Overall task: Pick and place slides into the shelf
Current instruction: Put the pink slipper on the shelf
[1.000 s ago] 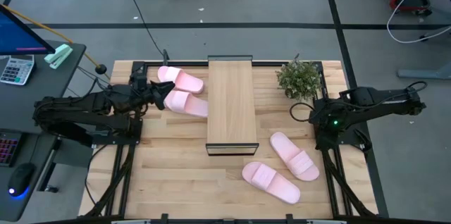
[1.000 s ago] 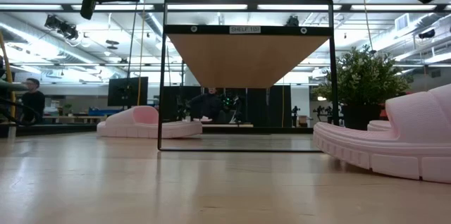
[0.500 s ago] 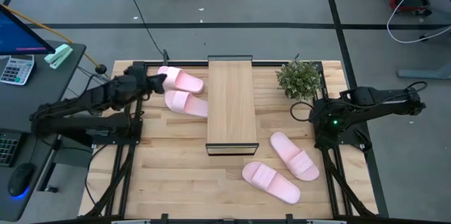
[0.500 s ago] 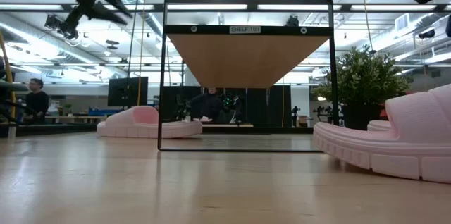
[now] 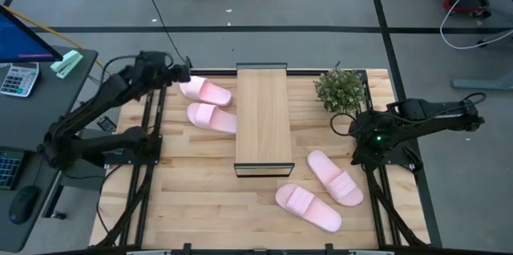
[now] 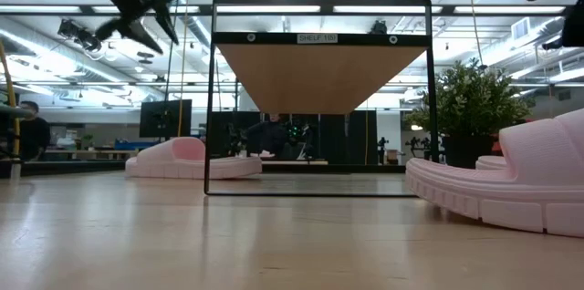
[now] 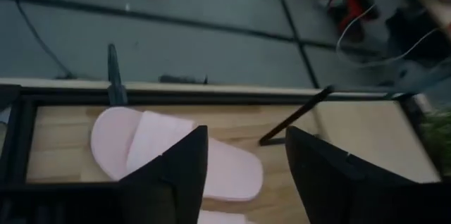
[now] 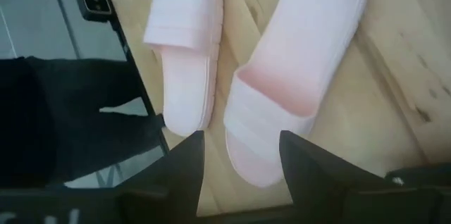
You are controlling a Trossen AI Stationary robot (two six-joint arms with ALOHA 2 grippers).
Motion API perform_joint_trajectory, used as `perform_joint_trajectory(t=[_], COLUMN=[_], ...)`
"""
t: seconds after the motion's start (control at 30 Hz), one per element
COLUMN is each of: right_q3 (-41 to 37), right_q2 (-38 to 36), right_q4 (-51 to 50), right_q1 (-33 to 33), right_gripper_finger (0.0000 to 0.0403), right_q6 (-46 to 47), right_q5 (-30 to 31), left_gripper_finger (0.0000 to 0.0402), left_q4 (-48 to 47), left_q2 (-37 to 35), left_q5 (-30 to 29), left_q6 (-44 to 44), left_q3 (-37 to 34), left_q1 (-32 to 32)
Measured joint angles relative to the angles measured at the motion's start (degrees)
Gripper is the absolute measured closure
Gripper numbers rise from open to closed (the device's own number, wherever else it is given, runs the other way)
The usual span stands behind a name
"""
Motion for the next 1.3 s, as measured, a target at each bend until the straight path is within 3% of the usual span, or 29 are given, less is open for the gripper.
perform_joint_trajectory(t=[0.23,0.63,1.3], right_q3=[0.0,0.0,0.0], right_q2=[0.0,0.0,0.0], right_q4=[-0.1,-0.1,3.1], right_q1=[0.0,0.0,0.0], right_gripper_finger=[0.0213,0.0213,0.0213], right_q6=[-0.6,1.5,3.7], right_q5=[5.2,7.1,7.3], left_gripper_finger=[0.0167,0.0188,0.0168], left_q4=[-0.2,-0.1,1.1], left_q2=[10.4,21.4,34.4], left_q5=[13.3,13.6,16.6], left_q6=[6.8,13.9,23.0], left_q3=[0.3,0.3,0.3], left_q1=[9.0,15.3,19.2])
